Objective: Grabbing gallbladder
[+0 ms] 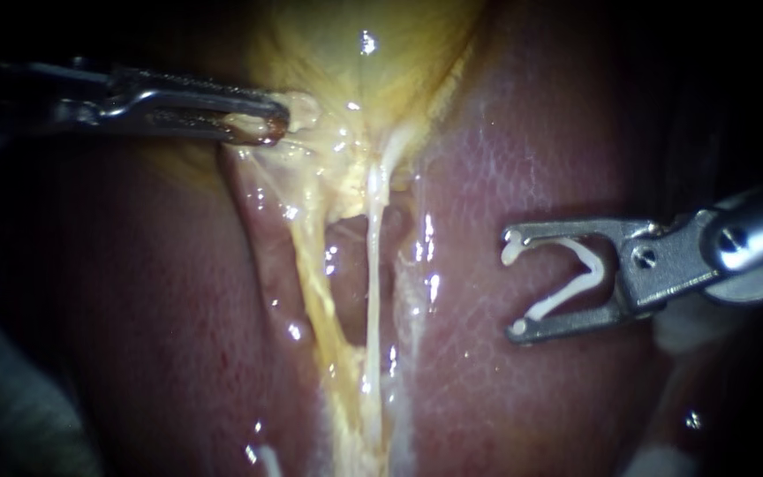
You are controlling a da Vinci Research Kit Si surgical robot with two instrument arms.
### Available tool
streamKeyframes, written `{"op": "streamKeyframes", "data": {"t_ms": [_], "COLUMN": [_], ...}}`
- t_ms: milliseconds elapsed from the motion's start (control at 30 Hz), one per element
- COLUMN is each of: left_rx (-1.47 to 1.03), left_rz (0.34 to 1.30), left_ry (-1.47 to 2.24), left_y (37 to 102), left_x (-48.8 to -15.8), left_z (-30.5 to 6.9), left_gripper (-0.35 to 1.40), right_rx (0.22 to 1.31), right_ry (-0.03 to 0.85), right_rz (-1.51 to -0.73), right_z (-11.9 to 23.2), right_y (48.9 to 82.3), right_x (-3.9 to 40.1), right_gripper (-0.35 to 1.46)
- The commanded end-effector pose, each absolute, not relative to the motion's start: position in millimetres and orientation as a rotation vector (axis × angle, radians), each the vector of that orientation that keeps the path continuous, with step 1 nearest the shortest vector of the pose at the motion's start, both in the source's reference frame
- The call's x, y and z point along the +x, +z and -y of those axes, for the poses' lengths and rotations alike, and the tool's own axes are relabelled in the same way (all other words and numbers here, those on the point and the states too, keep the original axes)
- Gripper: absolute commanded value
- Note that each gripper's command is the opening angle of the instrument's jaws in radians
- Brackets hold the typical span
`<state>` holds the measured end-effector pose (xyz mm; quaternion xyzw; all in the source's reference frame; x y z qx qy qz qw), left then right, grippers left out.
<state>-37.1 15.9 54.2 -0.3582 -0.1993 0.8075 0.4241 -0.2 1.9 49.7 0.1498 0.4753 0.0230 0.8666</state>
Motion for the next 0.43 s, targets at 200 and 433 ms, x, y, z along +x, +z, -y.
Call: {"op": "streamKeyframes", "data": {"t_ms": [200, 433], "left_rx": [-0.895, -0.895], "left_rz": [0.497, 0.494], "left_ry": [2.020, 2.020], "left_y": [54.3, 54.6], "left_x": [-37.2, -37.4], "left_z": [-15.9, -15.8], "left_gripper": [-0.35, -0.35], "right_rx": [0.314, 0.314], "right_ry": [0.048, 0.048], "right_rz": [-0.995, -0.995], "right_z": [-1.9, -1.9], "right_y": [49.7, 49.7], "right_x": [-0.2, -0.2], "right_gripper": [0.50, 0.50]}}
